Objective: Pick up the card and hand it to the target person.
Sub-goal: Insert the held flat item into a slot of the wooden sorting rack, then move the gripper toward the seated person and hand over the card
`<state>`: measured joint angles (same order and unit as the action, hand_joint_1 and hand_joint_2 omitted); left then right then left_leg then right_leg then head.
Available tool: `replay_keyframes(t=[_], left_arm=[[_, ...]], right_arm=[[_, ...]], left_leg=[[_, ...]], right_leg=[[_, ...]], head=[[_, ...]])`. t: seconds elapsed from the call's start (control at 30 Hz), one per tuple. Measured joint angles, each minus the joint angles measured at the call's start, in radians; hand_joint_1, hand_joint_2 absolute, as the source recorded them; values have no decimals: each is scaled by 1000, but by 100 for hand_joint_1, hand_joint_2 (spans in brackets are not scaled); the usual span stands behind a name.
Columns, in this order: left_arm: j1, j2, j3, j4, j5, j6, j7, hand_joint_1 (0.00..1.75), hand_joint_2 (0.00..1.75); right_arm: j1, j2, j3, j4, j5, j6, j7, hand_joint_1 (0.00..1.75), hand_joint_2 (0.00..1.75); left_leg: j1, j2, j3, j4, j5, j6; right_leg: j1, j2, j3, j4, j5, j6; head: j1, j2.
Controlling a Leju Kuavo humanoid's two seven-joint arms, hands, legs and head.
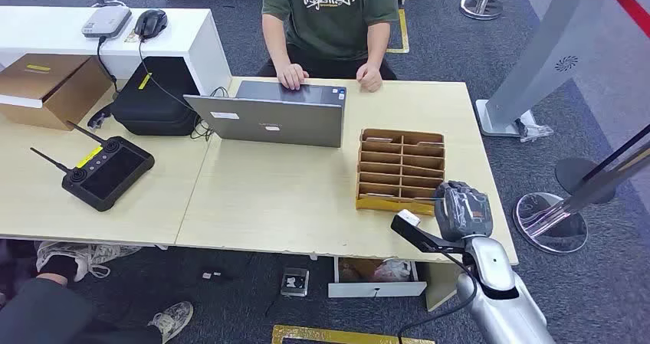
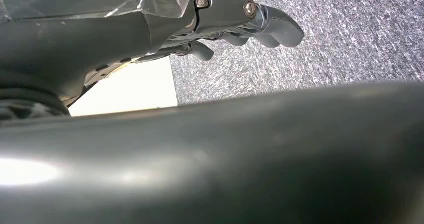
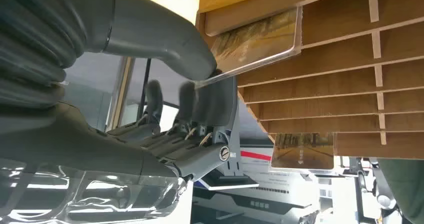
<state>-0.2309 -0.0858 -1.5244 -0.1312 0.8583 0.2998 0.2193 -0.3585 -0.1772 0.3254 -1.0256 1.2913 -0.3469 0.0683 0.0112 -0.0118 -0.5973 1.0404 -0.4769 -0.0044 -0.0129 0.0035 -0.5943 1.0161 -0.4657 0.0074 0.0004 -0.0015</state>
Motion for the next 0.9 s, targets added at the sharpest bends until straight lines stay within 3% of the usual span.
replay_keyframes(t=[0.47, 0.9], left_arm=[[-1, 0, 0, 0, -2, -5, -10, 0, 0], [-6, -1, 0, 0, -18, -9, -16, 0, 0]], right_arm=[[7, 9, 0, -74, -33, -66, -35, 175, 175], [-232, 19, -3, -99, -84, -98, -61, 175, 175]], left_leg=[[0, 0, 0, 0, 0, 0], [0, 1, 0, 0, 1, 0]], right_leg=[[0, 0, 0, 0, 0, 0], [0, 1, 0, 0, 1, 0]], head=[[0, 0], [0, 0]])
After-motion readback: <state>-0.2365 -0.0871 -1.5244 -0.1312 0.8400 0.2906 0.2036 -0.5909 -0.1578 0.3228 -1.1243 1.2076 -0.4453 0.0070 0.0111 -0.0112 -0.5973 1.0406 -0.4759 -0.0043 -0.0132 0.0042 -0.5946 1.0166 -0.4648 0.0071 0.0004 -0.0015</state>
